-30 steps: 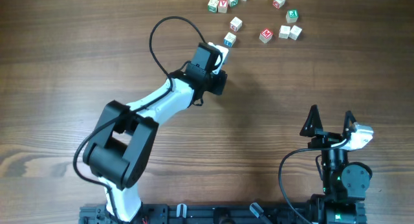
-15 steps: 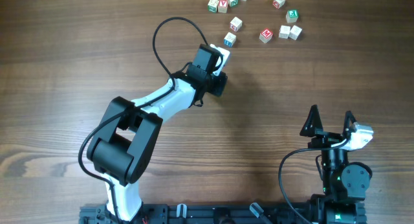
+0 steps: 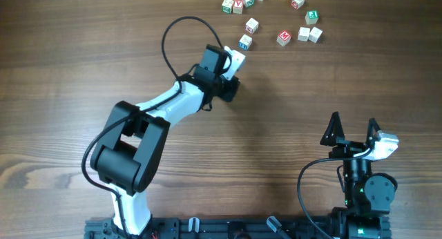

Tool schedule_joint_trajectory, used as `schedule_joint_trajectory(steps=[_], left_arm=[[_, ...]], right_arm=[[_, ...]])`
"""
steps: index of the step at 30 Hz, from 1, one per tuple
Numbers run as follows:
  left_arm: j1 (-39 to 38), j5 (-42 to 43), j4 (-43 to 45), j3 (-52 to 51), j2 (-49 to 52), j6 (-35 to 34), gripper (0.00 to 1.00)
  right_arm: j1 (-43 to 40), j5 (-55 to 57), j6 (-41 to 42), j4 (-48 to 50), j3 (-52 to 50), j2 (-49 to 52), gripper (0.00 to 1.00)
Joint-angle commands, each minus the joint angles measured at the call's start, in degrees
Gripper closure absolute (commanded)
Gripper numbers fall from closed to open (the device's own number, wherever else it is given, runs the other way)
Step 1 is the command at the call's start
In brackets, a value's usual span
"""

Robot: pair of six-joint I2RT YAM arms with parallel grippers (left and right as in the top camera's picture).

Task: Form a circle

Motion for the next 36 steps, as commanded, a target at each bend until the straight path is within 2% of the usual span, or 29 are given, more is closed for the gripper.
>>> schedule_joint_trajectory(steps=[1,3,5,7,12,17,21,26,28,29,30,32,33,36], left_arm=[[1.7,0.9,1.3,-0.6,1.0,-7.4,0.73],[1.7,0.9,1.7,-0.6,1.0,-7.1,0.71],[1.5,6.4,0.9,-0.6,1.0,0.2,0.67],[1.5,8.0,0.1,-0.6,1.0,3.3,0.66],[2.1,8.0,0.0,-0.6,1.6,3.5,0.66],[2.1,8.0,0.8,-0.6,3.0,5.2,0.61],[2.1,8.0,1.7,-0.6,3.0,4.7,0.65],[2.1,8.0,1.9,-0.6,3.0,4.7,0.65],[2.1,8.0,1.9,-0.6,2.9,4.7,0.6],[2.1,8.0,1.9,-0.6,2.9,4.7,0.54],[2.1,8.0,1.7,-0.6,2.9,4.6,0.45],[2.1,8.0,1.1,-0.6,2.5,4.3,0.06],[2.1,8.0,0.6,-0.6,2.0,4.3,0.0],[2.1,7.8,-1.1,-0.6,-1.1,4.3,0.0]], right_arm=[[-0.2,-0.3,0.3,0.2,0.0,-0.2,0.0],[-0.2,-0.3,0.2,0.2,0.0,-0.2,0.0],[-0.2,-0.3,0.2,0.2,0.0,-0.2,0.0],[-0.2,-0.3,0.3,0.2,0.0,-0.2,0.0],[-0.2,-0.3,0.3,0.2,0.0,-0.2,0.0],[-0.2,-0.3,0.2,0.2,0.0,-0.2,0.0],[-0.2,-0.3,0.2,0.2,0.0,-0.2,0.0],[-0.2,-0.3,0.3,0.2,0.0,-0.2,0.0],[-0.2,-0.3,0.2,0.2,0.0,-0.2,0.0],[-0.2,-0.3,0.3,0.2,0.0,-0.2,0.0],[-0.2,-0.3,0.2,0.2,0.0,-0.2,0.0],[-0.2,-0.3,0.3,0.2,0.0,-0.2,0.01],[-0.2,-0.3,0.2,0.2,0.0,-0.2,0.0],[-0.2,-0.3,0.3,0.2,0.0,-0.2,0.0]])
